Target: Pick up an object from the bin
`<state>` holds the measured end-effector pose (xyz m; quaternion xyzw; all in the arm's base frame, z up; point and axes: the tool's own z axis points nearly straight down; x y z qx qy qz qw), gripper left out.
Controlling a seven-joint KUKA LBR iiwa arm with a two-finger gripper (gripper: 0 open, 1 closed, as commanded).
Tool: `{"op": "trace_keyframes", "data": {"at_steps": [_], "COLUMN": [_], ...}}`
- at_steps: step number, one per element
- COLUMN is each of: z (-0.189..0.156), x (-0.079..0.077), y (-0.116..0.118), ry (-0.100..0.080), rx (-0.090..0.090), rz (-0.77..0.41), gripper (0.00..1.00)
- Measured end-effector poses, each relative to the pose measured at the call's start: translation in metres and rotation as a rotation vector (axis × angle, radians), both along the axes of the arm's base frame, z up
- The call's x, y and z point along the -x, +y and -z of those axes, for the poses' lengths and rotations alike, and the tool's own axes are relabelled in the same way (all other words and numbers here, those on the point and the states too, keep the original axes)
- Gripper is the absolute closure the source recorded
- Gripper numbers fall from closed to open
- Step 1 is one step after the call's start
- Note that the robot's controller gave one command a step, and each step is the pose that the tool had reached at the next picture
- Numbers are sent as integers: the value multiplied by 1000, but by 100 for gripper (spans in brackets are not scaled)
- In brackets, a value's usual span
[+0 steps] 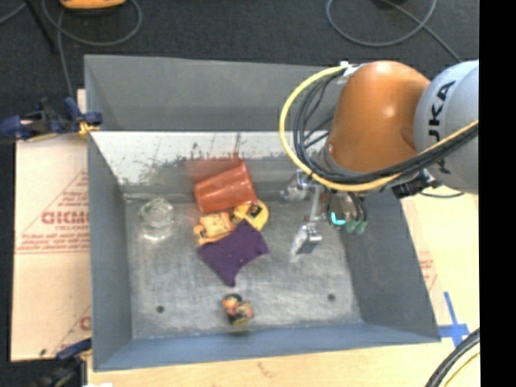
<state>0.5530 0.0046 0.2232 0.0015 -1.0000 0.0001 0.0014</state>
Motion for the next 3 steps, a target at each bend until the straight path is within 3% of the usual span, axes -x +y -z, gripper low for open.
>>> {"op": "trace_keyframes", "data": {"at_steps": [1,2,3], "z": [-3,-3,-3], "x": [-1,-1,-1], "y": [0,0,0], "ry": [-7,-7,-7], "rx": [0,0,0], "rz": [0,0,0], "gripper": [100,0,0]}}
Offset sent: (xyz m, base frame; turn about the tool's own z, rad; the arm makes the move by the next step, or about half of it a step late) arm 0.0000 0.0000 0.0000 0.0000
